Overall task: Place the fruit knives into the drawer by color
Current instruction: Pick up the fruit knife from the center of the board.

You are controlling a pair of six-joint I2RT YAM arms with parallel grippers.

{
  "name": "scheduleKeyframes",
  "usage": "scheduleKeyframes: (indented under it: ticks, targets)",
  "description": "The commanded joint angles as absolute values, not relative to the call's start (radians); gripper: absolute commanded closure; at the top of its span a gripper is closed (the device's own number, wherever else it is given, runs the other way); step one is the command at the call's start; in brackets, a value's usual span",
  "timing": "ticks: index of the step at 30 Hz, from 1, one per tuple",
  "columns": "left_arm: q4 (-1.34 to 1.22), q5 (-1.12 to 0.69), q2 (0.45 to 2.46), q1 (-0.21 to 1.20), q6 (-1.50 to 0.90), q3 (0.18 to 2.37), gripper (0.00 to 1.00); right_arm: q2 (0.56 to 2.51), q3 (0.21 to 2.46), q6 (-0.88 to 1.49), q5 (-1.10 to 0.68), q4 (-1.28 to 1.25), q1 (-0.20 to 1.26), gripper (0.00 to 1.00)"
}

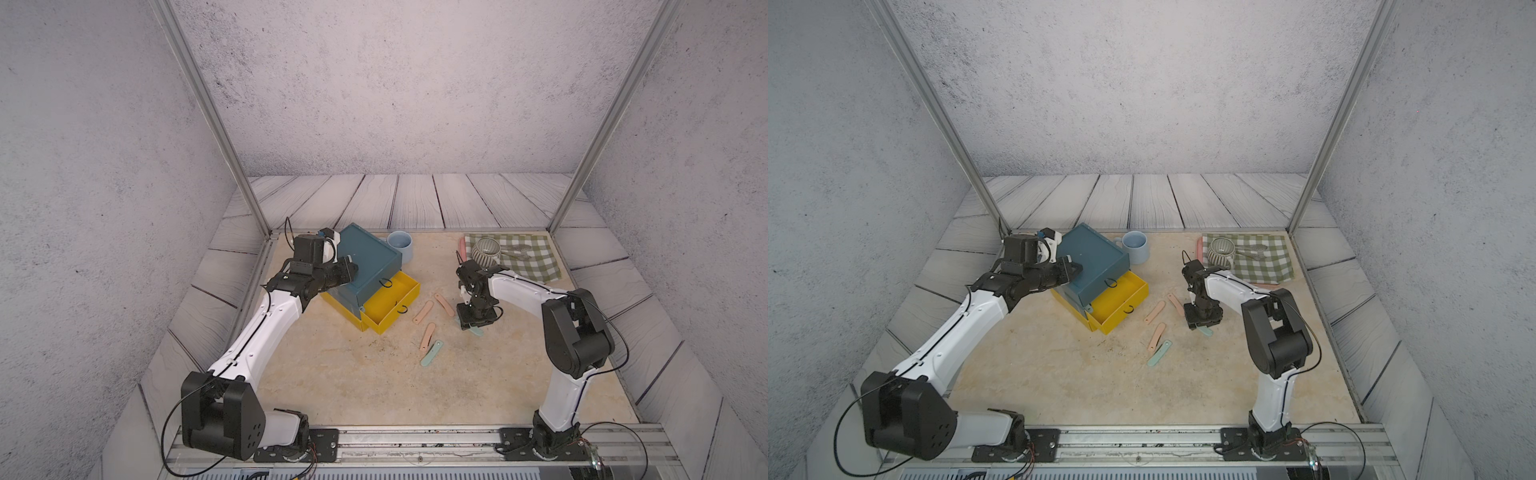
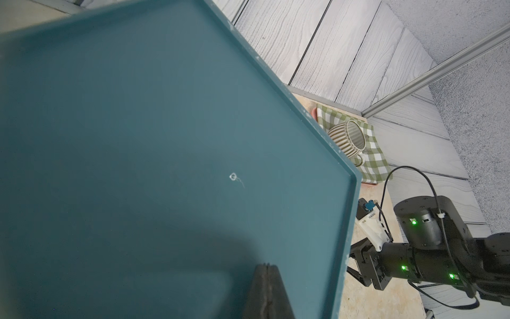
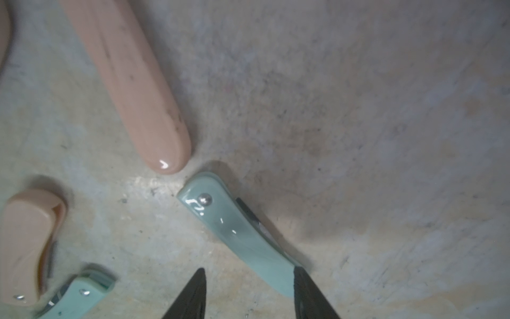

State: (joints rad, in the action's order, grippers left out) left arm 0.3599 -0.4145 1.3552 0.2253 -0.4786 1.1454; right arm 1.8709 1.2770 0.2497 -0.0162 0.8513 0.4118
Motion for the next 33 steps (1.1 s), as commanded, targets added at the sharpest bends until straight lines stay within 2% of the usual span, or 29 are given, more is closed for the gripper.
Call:
scheduleKeyframes:
  ticks: [1,8,14,17,20,26,33]
  targets:
    - [0.506,-0.381,1.392,0.221,-0.472,1.109,1.00,1.899,1.313,0.220,-0.018,0.845,0.405,0.48]
    - [0.507,-0.377,1.394,0.221,-0.471,1.111,1.00,1.948,1.328,0.201,-0.038,0.851,0.393,0.48]
    - [0.507,-0.380,1.392,0.221,-0.472,1.111,1.00,1.934,1.271,0.239,-0.090,0.822,0.392,0.63]
    - [0.506,-0.379,1.393,0.222,-0.472,1.111,1.00,1.923,1.236,0.264,-0.107,0.806,0.393,0.68]
    - [0.506,-0.382,1.393,0.222,-0.474,1.109,1.00,1.919,1.210,0.278,-0.106,0.800,0.393,0.68]
    - [0.504,-0.380,1.393,0.222,-0.475,1.109,1.00,1.906,1.177,0.294,-0.099,0.796,0.392,0.60]
    - [0.506,-0.380,1.390,0.221,-0.473,1.111,1.00,1.904,1.176,0.308,-0.101,0.813,0.392,0.62]
